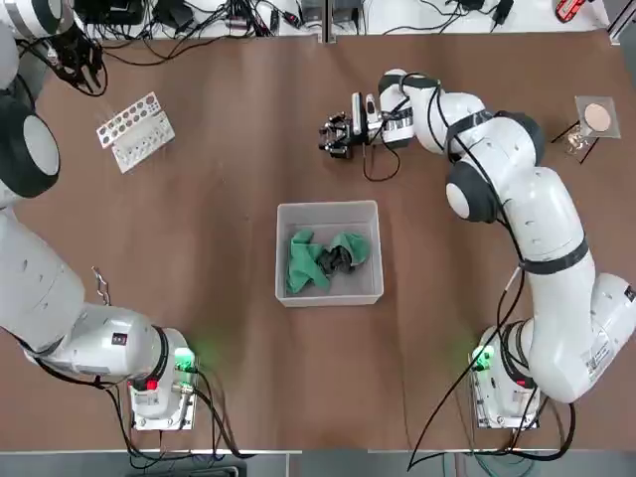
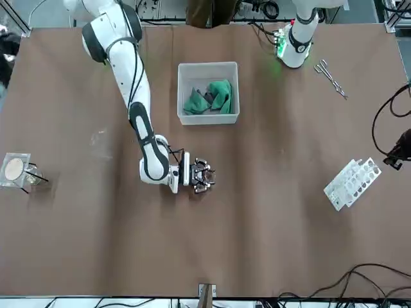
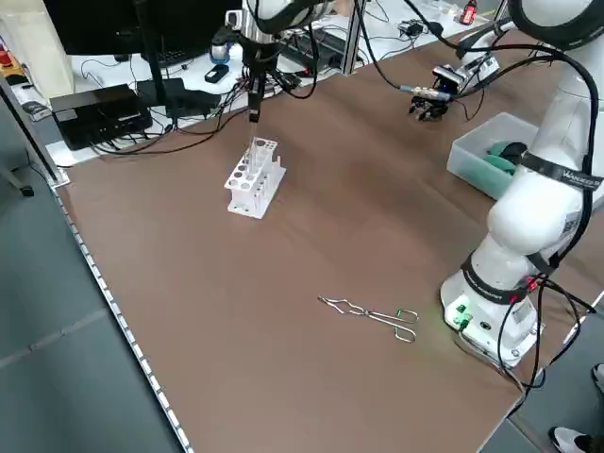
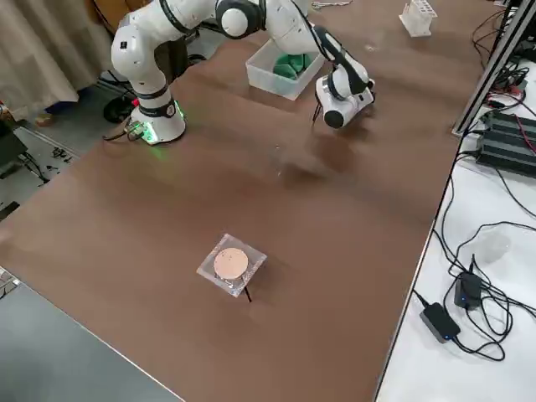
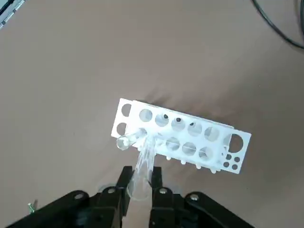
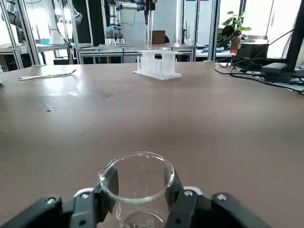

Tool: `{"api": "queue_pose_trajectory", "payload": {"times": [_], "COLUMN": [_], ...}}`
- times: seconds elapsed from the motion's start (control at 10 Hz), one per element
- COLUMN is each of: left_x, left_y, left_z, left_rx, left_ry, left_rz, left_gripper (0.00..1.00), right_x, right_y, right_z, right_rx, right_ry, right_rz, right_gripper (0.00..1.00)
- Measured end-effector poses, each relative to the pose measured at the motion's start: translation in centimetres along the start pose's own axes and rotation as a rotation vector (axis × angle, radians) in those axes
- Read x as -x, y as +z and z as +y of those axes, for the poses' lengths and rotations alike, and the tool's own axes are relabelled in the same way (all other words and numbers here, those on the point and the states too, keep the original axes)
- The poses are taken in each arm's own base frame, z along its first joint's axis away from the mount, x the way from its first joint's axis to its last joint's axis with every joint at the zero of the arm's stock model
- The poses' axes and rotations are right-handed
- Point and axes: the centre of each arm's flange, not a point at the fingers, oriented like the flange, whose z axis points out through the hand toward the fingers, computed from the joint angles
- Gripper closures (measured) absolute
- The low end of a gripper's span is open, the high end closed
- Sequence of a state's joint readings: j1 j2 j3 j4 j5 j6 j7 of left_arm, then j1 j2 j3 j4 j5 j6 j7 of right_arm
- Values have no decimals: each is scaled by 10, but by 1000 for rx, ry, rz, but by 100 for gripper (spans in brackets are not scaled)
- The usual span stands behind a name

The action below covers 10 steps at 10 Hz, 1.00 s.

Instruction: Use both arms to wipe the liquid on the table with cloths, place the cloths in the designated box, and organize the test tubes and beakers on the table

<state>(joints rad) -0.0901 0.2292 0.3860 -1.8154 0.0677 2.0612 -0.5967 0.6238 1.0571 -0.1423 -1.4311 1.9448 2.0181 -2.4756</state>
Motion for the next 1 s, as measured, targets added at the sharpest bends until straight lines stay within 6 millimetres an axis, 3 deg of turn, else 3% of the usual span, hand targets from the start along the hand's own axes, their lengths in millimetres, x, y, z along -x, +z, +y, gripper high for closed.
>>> {"api": "queue_pose_trajectory", "payload": {"times": [0.3, 0.5, 0.8, 1.0], "left_x": [0, -1, 3, 5], "left_y": [5, 5, 14, 24], "left_z": [-2, 0, 10, 16], "left_rx": [1, 7, 11, 1], "left_ry": [-2, -1, 13, 17], "left_rz": [1, 12, 20, 16], "left_gripper": [79, 79, 79, 79], "right_x": [0, -4, 2, -6], "right_y": [-18, -54, -140, -215], "right_z": [16, 44, 85, 111], "right_rx": [35, 68, 90, 74], "right_ry": [-9, -48, -75, -84], "right_rz": [-6, -33, -35, -62], "right_gripper": [51, 51, 51, 51]}}
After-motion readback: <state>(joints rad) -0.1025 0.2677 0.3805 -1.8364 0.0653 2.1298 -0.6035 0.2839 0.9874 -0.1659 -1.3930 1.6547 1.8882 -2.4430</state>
